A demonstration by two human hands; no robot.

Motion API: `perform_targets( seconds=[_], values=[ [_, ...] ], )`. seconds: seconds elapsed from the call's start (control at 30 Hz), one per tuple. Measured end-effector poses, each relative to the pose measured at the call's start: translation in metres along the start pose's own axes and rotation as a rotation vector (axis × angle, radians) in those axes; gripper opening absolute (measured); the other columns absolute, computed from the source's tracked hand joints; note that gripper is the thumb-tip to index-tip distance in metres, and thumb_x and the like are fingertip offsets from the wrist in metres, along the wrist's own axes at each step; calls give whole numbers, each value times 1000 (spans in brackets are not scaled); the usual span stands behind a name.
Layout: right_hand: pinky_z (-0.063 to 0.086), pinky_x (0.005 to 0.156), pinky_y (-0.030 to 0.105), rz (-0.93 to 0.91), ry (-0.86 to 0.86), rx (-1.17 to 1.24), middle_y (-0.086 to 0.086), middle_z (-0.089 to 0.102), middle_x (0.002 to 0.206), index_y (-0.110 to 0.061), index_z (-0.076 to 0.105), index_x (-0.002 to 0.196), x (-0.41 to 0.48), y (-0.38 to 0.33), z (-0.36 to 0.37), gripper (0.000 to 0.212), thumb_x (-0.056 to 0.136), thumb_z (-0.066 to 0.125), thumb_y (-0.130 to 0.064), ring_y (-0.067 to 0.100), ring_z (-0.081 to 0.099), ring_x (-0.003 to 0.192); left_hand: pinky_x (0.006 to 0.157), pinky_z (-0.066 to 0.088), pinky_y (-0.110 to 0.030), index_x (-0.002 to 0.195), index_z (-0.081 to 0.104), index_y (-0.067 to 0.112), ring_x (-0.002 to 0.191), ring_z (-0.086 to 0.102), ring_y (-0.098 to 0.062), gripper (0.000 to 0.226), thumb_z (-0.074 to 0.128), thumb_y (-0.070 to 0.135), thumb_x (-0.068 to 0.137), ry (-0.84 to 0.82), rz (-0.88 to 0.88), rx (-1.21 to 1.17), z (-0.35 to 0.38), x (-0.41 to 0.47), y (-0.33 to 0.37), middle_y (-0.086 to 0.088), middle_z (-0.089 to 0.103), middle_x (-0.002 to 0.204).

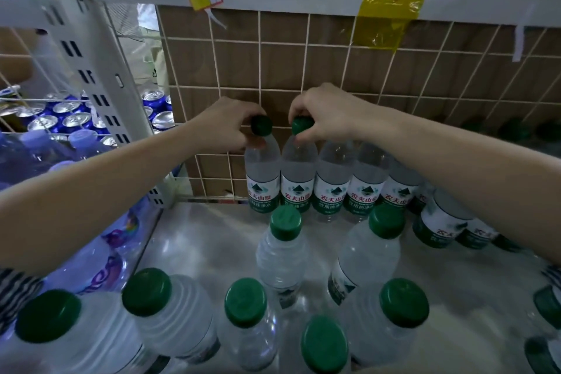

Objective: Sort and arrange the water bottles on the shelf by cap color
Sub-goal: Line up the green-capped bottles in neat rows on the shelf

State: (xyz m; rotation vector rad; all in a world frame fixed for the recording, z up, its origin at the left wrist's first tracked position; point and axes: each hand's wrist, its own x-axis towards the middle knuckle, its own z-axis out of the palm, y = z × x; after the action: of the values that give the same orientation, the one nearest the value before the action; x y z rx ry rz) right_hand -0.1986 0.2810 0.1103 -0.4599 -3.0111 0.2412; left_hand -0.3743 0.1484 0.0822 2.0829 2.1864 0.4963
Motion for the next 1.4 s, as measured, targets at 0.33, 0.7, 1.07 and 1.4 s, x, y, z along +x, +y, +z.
perform_targets(
  seconds=[0.33, 0.7, 1.07, 1.4],
  values=[
    [50, 93, 36, 66, 28, -33, 9, 62, 123, -14, 59, 128, -12, -7, 6, 49, 85, 74, -32, 24, 59, 107, 72, 40, -23, 119, 61, 16, 82, 55, -10, 44, 76, 33, 82, 4, -63, 50, 2, -5, 7, 1, 64, 100],
    [52, 83, 23, 72, 126, 45, -1, 70, 104, -16, 69, 114, -101, -7, -51, 27, 90, 67, -27, 9, 64, 91, 86, 51, -44, 118, 61, 19, 100, 58, -23, 39, 48, 47, 94, 101, 67, 282, -28, -17, 93, -4, 62, 110],
    [57, 85, 35, 203, 127, -10, -4, 71, 102, -22, 70, 113, -278, 37, -85, 26, 89, 66, -29, 9, 66, 91, 84, 54, -41, 118, 62, 22, 93, 61, -14, 30, 50, 42, 98, -17, 275, 185, 8, -9, 282, 3, 66, 107],
    [43, 86, 17, 262, 388, 67, -6, 66, 115, -20, 68, 119, -430, 84, -64, 30, 91, 66, -31, 4, 57, 98, 82, 53, -29, 124, 59, 19, 96, 64, -10, 33, 46, 38, 101, 1, 221, -91, 107, -27, 393, 4, 67, 109]
  ],
)
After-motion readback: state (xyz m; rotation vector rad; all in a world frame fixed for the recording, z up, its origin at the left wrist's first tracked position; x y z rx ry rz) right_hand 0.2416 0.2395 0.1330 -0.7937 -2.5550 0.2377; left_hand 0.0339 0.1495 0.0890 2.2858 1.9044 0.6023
